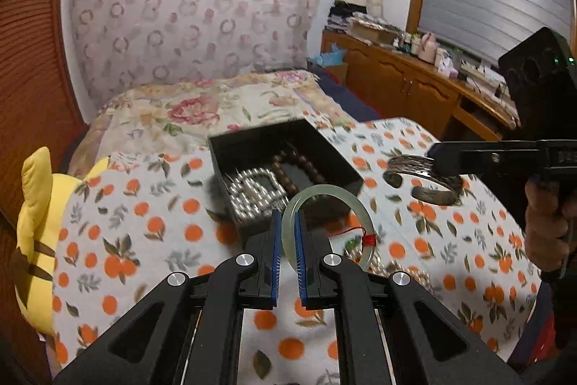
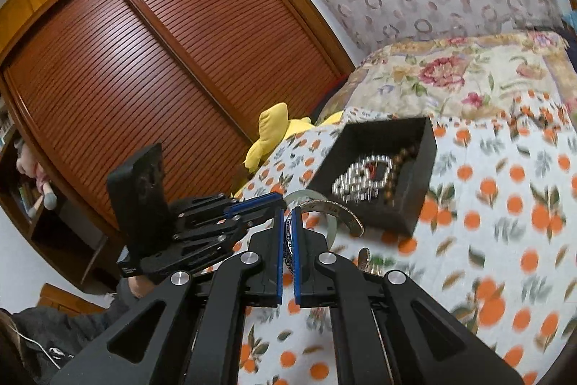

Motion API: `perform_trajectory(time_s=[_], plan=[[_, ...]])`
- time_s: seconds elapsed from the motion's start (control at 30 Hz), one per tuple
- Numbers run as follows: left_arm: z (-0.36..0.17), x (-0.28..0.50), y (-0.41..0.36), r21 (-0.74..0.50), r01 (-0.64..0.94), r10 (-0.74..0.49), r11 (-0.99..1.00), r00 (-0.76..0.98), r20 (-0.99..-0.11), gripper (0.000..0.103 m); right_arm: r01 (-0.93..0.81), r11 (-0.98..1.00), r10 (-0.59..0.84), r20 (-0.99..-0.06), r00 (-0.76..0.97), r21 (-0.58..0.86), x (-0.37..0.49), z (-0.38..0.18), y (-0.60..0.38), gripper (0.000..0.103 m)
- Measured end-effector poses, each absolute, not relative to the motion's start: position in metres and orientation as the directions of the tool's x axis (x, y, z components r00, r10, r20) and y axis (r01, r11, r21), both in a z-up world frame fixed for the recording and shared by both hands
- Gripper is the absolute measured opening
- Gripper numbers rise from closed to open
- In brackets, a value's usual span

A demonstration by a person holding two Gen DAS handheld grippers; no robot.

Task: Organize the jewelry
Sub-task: 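Lower both bangles into the black box and open both tools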

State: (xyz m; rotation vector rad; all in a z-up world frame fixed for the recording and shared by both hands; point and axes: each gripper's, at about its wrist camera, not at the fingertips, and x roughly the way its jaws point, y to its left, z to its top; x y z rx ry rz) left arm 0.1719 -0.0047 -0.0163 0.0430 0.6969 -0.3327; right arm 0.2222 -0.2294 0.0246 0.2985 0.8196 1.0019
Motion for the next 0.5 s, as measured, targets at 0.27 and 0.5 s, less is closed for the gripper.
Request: perform_trajectory(time_s=[0.27, 0.5], plan=[[-0.004, 0.186, 0.013, -0.089, 0.285, -0.277, 0.955, 0.736, -0.618, 0.006, -0.643, 0.544, 0.821, -0.502, 0.273, 0.539, 0.251, 0.022, -0.21, 0.005], [-0.001, 0.197, 0.013, -0.085, 0.275, -0.268, 0.958, 0.742, -0.615, 0.006, -0.639, 0.546, 0.819, -0.505, 0.272, 0.541, 0.265, 0.015, -0.203, 0.005]])
